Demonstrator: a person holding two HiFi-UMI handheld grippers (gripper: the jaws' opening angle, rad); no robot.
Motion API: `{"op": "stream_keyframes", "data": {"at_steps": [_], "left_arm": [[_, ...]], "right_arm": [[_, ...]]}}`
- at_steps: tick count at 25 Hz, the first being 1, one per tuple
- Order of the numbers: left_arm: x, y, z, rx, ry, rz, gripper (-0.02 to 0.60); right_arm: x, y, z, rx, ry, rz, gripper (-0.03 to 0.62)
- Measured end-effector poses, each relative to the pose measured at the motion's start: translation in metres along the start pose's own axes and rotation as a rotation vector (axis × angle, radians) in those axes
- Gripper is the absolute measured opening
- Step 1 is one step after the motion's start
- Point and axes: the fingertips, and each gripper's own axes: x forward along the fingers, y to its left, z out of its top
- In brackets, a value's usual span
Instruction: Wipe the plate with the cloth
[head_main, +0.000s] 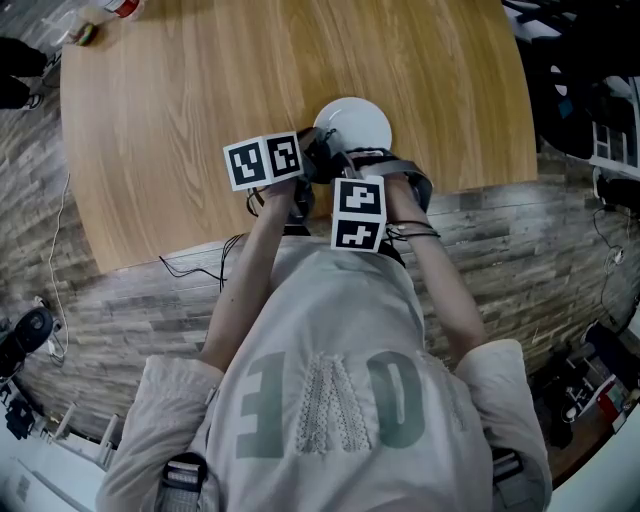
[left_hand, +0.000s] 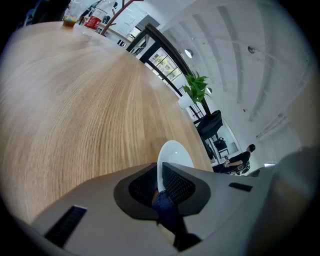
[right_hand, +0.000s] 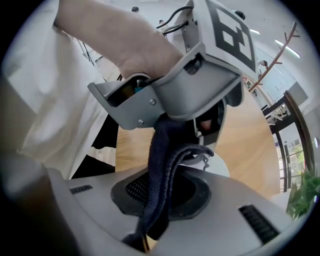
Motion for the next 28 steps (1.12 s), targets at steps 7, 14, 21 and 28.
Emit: {"op": "stream_keyframes", "data": {"at_steps": [7, 14, 21, 28], "left_arm": [[-0.021, -0.01, 0.018, 0.029, -0.122, -0.048, 0.229], [-0.071, 0.002, 0.067, 0.057, -0.269, -0.052, 0.203], [-0.096, 0.009, 0.08, 0.169, -0.36, 0.028, 0.008], [-0.093, 0.007, 0.078, 0.156, -0.344, -0.002, 0.008]], "right_arm": [[-0.024, -0.031, -0.027, 0.191, -0.053, -0.089, 0.057], [-0.024, -0.114, -0.051, 0.337, -0.007, -0.316, 0.057], [0.004, -0.124, -0.051, 0.267, 0.073, -0.33, 0.057], [0.009, -0.087, -0.023, 0.078, 0.077, -0.277, 0.057]]}}
